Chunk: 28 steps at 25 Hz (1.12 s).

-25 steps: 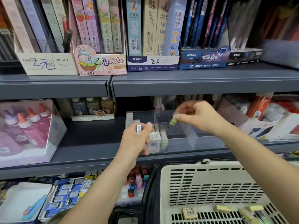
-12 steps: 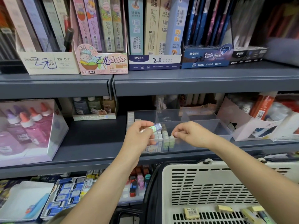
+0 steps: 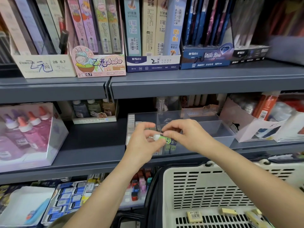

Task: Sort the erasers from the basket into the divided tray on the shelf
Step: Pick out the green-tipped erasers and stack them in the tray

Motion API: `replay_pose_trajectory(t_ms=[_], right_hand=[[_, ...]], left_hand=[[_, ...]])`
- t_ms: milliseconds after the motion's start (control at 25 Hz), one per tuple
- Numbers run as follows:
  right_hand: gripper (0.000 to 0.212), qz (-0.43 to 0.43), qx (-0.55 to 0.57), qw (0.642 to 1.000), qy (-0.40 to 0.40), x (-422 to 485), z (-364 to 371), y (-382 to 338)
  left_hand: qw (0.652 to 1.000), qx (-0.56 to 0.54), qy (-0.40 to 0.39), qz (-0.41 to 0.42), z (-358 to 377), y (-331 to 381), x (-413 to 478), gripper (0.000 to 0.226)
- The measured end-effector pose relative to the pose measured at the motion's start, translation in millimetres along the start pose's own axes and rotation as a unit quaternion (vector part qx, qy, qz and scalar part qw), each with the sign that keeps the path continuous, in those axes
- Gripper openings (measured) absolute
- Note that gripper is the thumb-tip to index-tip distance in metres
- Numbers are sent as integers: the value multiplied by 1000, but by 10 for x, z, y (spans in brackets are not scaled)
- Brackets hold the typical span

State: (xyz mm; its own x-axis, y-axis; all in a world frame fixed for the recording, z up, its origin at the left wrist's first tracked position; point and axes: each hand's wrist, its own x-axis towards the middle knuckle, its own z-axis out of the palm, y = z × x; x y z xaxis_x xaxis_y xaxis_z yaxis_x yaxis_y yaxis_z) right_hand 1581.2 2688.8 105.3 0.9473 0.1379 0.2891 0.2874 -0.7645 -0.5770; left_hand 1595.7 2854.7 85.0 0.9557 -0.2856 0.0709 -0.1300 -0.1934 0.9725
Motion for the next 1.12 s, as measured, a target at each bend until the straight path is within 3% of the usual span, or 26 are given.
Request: replay_pose_trajectory(t_ms=[160, 320, 440, 560, 720, 1120], right_hand=[[23, -30, -74, 996, -48, -55, -40, -66], [21, 6, -72, 997, 5, 35, -135, 21], [11, 80, -49, 995, 29, 150, -207, 178], [14, 106, -34, 993, -25, 184, -144, 284], [12, 146, 47, 985, -81, 191, -87, 364], [32, 107, -97, 970, -194, 144, 70, 353]], left_hand=[[1000, -1, -5, -2, -1, 0, -13, 50], [999, -27, 45, -6, -19, 4, 27, 41], [979, 180, 90, 28, -101, -56, 69, 33], [939, 340, 47, -15, -93, -142, 65, 40], [935, 352, 47, -10, -70, -180, 75, 37], [925, 376, 58, 13, -52, -217, 96, 34]])
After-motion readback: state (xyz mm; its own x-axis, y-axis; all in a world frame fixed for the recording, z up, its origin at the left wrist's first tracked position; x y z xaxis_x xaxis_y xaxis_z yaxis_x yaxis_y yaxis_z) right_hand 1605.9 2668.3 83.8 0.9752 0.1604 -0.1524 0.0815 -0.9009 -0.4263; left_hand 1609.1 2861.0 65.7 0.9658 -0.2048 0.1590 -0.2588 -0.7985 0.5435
